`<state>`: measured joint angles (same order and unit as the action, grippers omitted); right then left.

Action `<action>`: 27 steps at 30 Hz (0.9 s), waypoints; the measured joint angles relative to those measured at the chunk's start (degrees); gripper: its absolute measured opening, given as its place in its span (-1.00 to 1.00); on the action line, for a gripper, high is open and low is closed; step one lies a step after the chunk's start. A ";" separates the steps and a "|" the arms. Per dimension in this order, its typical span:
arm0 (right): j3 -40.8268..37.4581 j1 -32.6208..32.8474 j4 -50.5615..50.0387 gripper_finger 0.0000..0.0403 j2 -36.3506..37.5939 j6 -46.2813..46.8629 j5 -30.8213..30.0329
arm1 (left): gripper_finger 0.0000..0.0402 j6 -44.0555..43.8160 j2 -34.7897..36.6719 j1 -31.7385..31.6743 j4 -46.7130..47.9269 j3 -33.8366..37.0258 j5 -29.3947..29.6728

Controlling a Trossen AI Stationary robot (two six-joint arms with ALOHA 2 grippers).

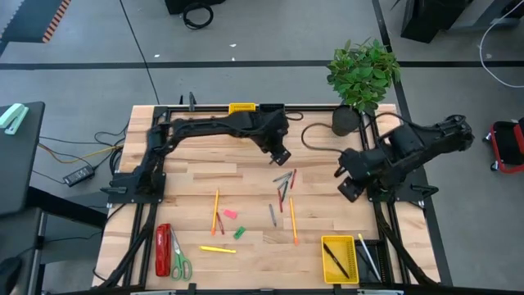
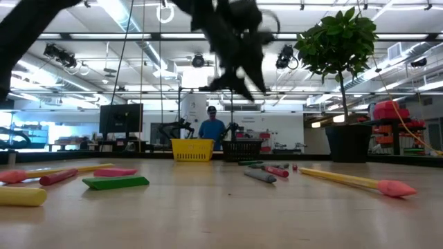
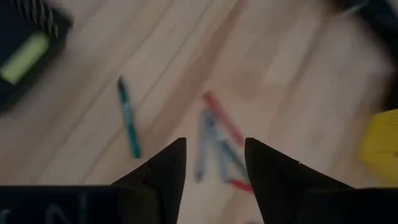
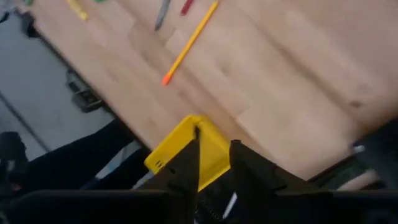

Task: Sort crayons/erasers/pens/pencils in bins
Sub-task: Move the black pen from the bottom yellow bin to the top yellow bin

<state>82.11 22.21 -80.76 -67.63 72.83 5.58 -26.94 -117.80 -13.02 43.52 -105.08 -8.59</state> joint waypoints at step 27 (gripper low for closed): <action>-0.02 28.81 32.89 -0.28 -30.67 41.33 -2.75 | -0.37 6.48 24.47 21.76 -1.88 -1.12 5.37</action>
<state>82.08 51.01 -47.87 -98.30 114.16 2.83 -20.46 -93.33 8.73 41.64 -106.19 -3.23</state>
